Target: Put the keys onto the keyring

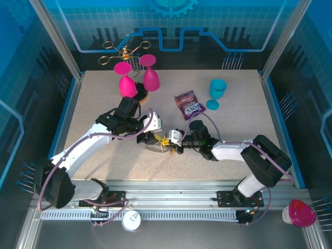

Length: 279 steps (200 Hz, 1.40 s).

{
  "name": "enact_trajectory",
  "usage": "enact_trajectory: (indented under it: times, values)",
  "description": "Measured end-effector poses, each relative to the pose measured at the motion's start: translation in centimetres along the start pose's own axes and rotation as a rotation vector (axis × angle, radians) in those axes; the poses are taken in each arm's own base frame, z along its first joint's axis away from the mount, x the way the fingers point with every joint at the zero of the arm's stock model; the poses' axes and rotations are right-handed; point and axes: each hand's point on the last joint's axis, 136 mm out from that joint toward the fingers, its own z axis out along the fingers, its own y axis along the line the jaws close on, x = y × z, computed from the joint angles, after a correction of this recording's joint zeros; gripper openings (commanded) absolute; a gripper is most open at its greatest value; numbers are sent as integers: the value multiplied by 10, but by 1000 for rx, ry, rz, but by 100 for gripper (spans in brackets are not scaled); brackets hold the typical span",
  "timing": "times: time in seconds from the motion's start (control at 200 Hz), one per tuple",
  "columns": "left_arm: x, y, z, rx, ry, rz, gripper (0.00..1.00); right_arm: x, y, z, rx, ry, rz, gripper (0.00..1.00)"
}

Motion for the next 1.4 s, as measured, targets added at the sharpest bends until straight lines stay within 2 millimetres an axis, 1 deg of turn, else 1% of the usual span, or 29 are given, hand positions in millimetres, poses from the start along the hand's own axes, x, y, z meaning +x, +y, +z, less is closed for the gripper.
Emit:
enact_trajectory:
  times: [0.065, 0.135, 0.27, 0.48, 0.735, 1.001, 1.266, 1.396]
  values:
    - [3, -2, 6, 41, -2, 9, 37, 1, 1, 0, -6, 5, -4, 0]
    - [9, -6, 12, 78, 5, 8, 36, 0, 2, -1, -10, 5, -7, 0]
    - [15, -9, 15, 109, 13, 11, 35, -2, 2, -2, -10, 0, -13, 0]
    - [19, -8, 15, 108, 24, 26, 31, -9, 1, -4, -6, -16, -24, 0]
    - [30, -1, 21, 76, 72, 41, 32, -10, 3, -4, -15, -21, -24, 0]
    - [40, -3, 29, 92, 113, 57, 30, -9, 3, -4, -18, -16, -20, 0]
    - [46, -5, 33, 100, 147, 81, 23, -7, 4, -4, -21, -10, -15, 0]
    - [49, -6, 33, 103, 161, 94, 11, -6, 4, -5, -21, -4, -11, 0]
